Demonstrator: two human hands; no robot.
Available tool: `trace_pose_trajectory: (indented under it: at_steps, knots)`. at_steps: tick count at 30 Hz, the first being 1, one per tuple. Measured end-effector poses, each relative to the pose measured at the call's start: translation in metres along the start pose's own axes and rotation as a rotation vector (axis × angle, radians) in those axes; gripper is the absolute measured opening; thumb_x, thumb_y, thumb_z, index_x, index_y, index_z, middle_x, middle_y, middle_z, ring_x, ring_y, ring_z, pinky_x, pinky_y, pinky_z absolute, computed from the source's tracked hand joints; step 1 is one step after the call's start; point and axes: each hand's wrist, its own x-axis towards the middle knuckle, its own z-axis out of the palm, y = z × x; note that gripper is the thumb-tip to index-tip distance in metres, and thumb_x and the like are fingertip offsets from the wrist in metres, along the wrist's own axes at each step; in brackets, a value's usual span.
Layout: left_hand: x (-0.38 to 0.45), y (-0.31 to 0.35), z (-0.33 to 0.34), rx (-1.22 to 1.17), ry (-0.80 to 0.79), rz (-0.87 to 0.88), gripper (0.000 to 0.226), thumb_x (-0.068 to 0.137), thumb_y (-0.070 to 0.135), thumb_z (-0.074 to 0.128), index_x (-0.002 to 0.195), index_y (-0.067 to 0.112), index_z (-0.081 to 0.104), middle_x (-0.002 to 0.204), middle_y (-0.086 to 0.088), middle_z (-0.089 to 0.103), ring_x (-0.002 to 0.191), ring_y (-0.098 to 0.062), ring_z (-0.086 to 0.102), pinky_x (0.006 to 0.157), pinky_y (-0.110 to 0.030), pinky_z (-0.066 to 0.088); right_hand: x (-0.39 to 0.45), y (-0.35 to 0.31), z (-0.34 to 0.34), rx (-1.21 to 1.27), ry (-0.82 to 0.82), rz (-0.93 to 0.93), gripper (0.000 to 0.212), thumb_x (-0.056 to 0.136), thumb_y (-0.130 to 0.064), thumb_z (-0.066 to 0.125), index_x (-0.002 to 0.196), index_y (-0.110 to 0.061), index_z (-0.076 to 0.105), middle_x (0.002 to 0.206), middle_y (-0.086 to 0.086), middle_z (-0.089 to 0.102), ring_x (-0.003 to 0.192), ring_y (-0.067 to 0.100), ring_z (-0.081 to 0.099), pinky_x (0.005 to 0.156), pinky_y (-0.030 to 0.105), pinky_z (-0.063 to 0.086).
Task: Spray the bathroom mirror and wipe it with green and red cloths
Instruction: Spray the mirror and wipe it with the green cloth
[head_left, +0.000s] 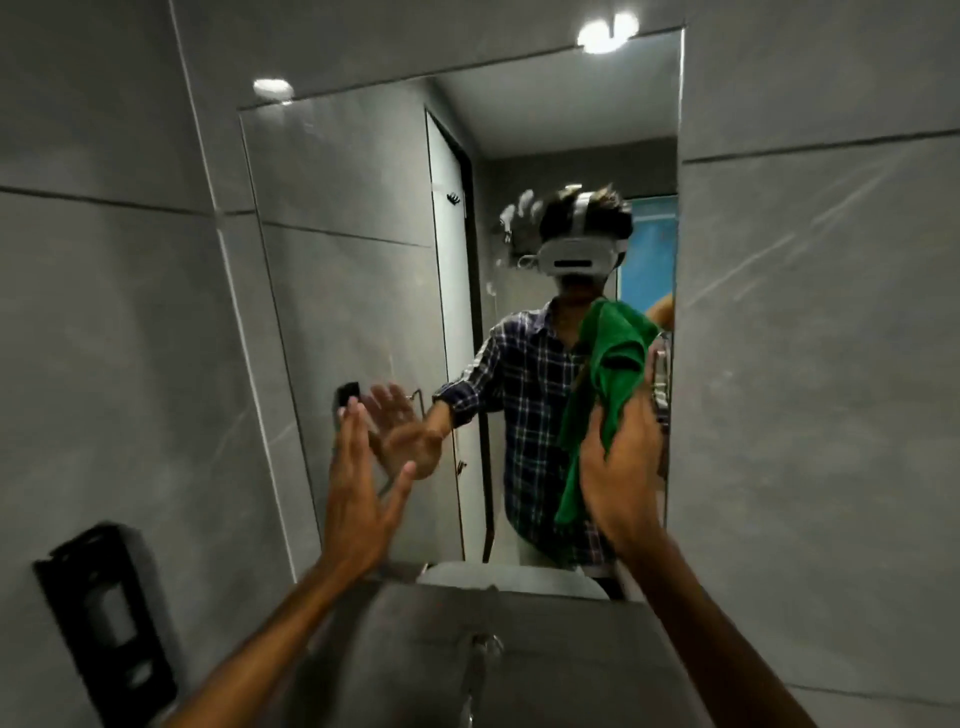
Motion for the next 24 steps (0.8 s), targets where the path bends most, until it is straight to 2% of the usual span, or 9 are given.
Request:
trace_pose_trajectory:
  at_steps: [2, 4, 8, 10, 13, 16, 17, 19, 24]
  knots:
    - [0.036, -0.038, -0.010, 0.189, 0.016, 0.082, 0.095, 0.095, 0.074, 0.025, 0.164, 0.021, -0.014, 0.175, -0.006, -0.011, 0.162, -0.016, -0.013, 0.132, -0.052, 0.007, 0.029, 0.009, 0.012, -0.315, 0.034, -0.237, 0.086, 0.088, 0.005, 0.054, 0.163, 0.003, 0.011, 0.171, 0.022, 0.018, 0.160, 0.036, 0.019, 0.131, 0.052, 0.019]
    - [0.059, -0.062, -0.013, 0.338, 0.052, 0.180, 0.094, 0.098, 0.070, 0.020, 0.162, 0.010, -0.012, 0.174, -0.018, -0.007, 0.162, -0.026, -0.011, 0.131, -0.056, 0.009, 0.049, 0.020, 0.016, -0.580, 0.073, -0.403, 0.102, 0.076, 0.013, 0.066, 0.160, 0.008, 0.008, 0.170, 0.028, 0.014, 0.160, 0.041, 0.014, 0.130, 0.056, 0.018]
    - [0.071, -0.095, -0.003, 0.405, 0.181, 0.265, 0.090, 0.100, 0.059, 0.029, 0.163, 0.005, -0.006, 0.174, -0.016, -0.009, 0.163, -0.031, -0.006, 0.131, -0.052, 0.005, 0.056, 0.046, 0.025, -0.717, 0.124, -0.539, 0.107, 0.089, -0.014, 0.075, 0.164, -0.005, 0.000, 0.171, 0.024, 0.014, 0.163, 0.030, 0.004, 0.132, 0.049, 0.014]
    - [0.074, -0.102, 0.001, 0.372, 0.204, 0.213, 0.092, 0.098, 0.055, 0.035, 0.163, 0.003, -0.003, 0.174, -0.016, -0.009, 0.162, -0.034, -0.005, 0.132, -0.051, 0.002, 0.053, 0.047, 0.036, -0.692, 0.228, -0.475, 0.102, 0.089, -0.016, 0.072, 0.164, -0.004, 0.005, 0.172, 0.022, 0.014, 0.163, 0.028, 0.003, 0.133, 0.048, 0.010]
    - [0.075, -0.106, 0.006, 0.439, 0.193, 0.208, 0.089, 0.099, 0.055, 0.031, 0.162, -0.003, 0.004, 0.173, -0.021, -0.002, 0.162, -0.039, -0.001, 0.132, -0.054, 0.004, 0.046, 0.029, 0.076, -0.593, 0.460, -0.212, 0.103, 0.078, -0.011, 0.066, 0.164, -0.001, 0.009, 0.173, 0.021, 0.012, 0.162, 0.034, 0.008, 0.133, 0.046, 0.005]
    - [0.078, -0.113, 0.009, 0.507, 0.194, 0.243, 0.084, 0.101, 0.053, 0.024, 0.162, -0.002, 0.007, 0.173, -0.021, 0.002, 0.162, -0.038, 0.001, 0.132, -0.054, 0.003, 0.048, -0.007, 0.137, -0.559, 0.610, 0.006, 0.084, 0.102, -0.046, 0.046, 0.164, -0.005, 0.006, 0.171, 0.023, 0.010, 0.161, 0.038, 0.008, 0.131, 0.039, -0.012]
    - [0.078, -0.114, 0.010, 0.515, 0.191, 0.252, 0.082, 0.102, 0.052, 0.022, 0.162, -0.001, 0.007, 0.173, -0.021, 0.003, 0.162, -0.038, 0.002, 0.132, -0.053, 0.002, 0.050, -0.021, 0.155, -0.581, 0.594, 0.020, 0.085, 0.102, -0.054, 0.043, 0.163, -0.007, 0.007, 0.171, 0.024, 0.010, 0.161, 0.037, 0.006, 0.130, 0.039, -0.014]
    - [0.078, -0.116, 0.010, 0.534, 0.188, 0.264, 0.081, 0.103, 0.051, 0.021, 0.163, -0.001, 0.007, 0.173, -0.022, 0.004, 0.162, -0.038, 0.003, 0.132, -0.053, 0.002, 0.052, -0.045, 0.189, -0.656, 0.474, -0.103, 0.085, 0.099, -0.052, 0.041, 0.163, -0.009, 0.009, 0.170, 0.024, 0.009, 0.160, 0.036, 0.003, 0.130, 0.046, -0.009]
    - [0.075, -0.102, 0.002, 0.520, 0.177, 0.273, 0.079, 0.104, 0.050, 0.018, 0.162, -0.002, 0.006, 0.172, -0.026, 0.008, 0.161, -0.041, 0.008, 0.131, -0.056, 0.009, 0.028, -0.038, 0.202, -0.859, -0.171, -0.846, 0.086, 0.097, -0.034, 0.057, 0.165, -0.009, 0.011, 0.173, 0.021, 0.002, 0.162, 0.037, 0.004, 0.130, 0.050, -0.007]
